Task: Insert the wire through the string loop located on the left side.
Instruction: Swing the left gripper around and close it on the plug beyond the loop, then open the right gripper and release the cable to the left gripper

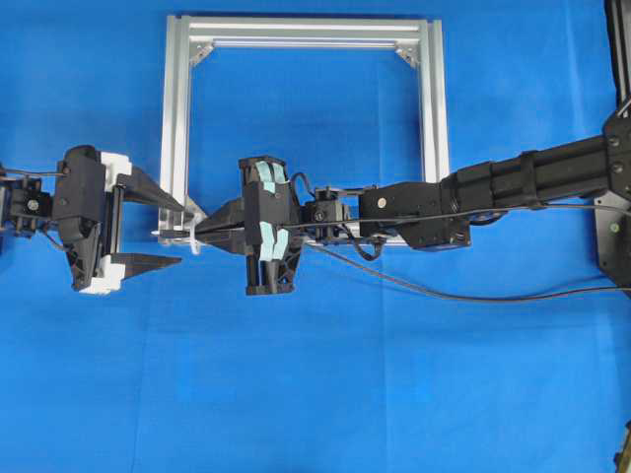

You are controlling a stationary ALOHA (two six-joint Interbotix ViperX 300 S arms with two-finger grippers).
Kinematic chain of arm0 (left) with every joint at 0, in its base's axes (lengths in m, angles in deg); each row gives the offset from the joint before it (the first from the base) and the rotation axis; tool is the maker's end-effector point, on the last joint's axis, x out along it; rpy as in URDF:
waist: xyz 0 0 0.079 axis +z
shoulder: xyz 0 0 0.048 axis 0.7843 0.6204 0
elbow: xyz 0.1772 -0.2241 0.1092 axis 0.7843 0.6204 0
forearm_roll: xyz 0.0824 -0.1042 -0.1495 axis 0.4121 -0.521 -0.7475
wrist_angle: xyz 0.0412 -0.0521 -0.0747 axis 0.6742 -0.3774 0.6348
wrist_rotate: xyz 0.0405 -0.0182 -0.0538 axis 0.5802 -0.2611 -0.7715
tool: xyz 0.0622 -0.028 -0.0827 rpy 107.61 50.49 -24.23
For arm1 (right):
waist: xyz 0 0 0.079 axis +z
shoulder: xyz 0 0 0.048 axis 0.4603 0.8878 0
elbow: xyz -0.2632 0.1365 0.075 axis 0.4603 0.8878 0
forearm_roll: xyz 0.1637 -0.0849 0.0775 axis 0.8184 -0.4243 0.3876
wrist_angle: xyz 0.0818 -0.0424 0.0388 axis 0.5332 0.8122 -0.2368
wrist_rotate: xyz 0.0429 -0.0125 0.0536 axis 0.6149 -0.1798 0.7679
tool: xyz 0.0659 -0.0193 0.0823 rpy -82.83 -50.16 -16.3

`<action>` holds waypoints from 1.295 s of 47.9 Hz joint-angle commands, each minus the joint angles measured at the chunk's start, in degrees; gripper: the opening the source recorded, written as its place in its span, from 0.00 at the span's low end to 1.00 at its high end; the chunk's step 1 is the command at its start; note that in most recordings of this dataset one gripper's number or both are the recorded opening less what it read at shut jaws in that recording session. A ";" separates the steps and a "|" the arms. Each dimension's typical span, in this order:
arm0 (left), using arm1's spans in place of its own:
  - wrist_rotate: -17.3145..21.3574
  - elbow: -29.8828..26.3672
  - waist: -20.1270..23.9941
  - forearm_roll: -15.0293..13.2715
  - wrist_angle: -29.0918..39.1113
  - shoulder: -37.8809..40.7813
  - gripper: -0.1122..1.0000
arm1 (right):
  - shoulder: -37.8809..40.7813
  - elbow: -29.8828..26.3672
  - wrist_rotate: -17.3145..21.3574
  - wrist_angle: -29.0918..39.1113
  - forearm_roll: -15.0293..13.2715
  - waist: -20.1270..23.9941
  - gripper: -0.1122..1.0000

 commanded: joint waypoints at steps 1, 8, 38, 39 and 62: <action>0.00 -0.26 -0.18 0.09 -0.44 -0.44 0.88 | -1.23 -0.79 0.09 -0.26 0.09 -0.26 0.10; 0.00 -0.35 -0.18 0.09 -0.53 -0.53 0.88 | -1.23 -0.79 0.09 -0.26 0.09 -0.26 0.10; 0.00 -0.44 -0.18 0.09 -0.53 -0.53 0.83 | -1.23 -0.79 0.09 -0.18 0.09 -0.26 0.10; 0.00 -0.44 -0.18 0.09 -0.44 -0.53 0.83 | -1.23 -0.79 0.09 -0.18 0.09 -0.26 0.10; 0.26 -1.05 -0.26 0.09 -0.88 -0.44 0.17 | -1.32 -0.79 0.09 -0.18 0.09 -0.26 0.10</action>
